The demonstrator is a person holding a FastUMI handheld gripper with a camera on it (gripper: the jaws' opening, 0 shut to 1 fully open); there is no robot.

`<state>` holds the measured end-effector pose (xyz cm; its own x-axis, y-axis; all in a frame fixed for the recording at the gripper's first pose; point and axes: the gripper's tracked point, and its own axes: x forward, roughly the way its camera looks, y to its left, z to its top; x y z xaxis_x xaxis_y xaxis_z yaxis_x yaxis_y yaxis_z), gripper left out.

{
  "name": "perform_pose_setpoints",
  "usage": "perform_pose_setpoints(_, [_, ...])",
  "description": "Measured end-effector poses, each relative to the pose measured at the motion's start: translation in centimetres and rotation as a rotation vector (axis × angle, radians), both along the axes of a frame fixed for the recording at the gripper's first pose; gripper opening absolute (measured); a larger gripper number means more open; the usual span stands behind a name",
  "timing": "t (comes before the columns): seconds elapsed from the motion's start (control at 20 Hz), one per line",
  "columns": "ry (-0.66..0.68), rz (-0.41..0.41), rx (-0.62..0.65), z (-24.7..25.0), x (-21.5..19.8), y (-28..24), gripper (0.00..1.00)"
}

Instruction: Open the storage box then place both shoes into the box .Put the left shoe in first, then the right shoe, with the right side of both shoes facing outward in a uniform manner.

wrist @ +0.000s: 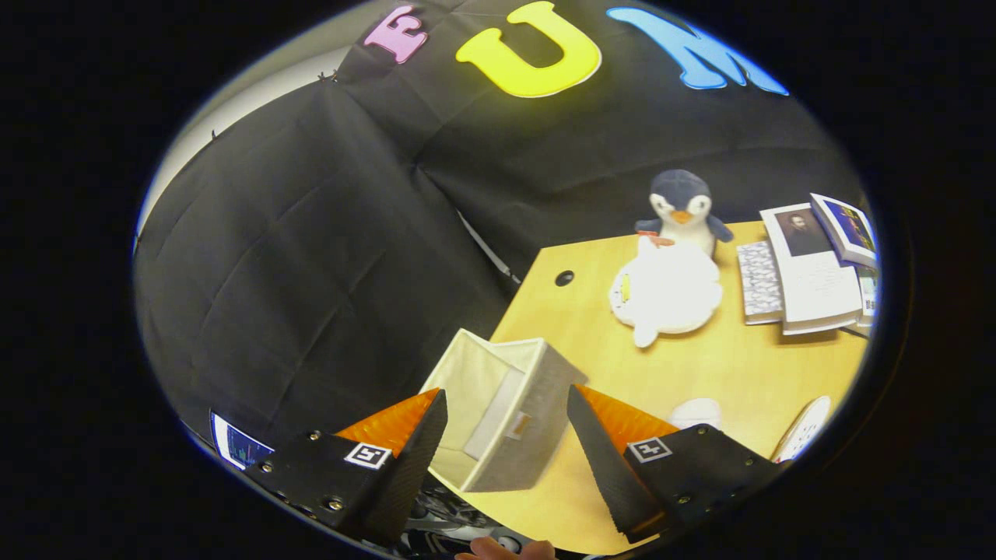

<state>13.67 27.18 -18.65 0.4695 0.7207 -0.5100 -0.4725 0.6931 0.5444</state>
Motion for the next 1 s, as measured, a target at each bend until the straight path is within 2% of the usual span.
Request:
perform_pose_setpoints(0.35, [0.030,-0.091,-0.131,-5.6,0.4,-8.5,0.95])
perform_pose_setpoints(0.6, [0.087,-0.082,-0.231,-10.2,-1.5,-11.3,0.95])
perform_pose_setpoints(1.0, [0.180,-0.040,-0.338,-16.1,-4.1,-12.6,0.95])
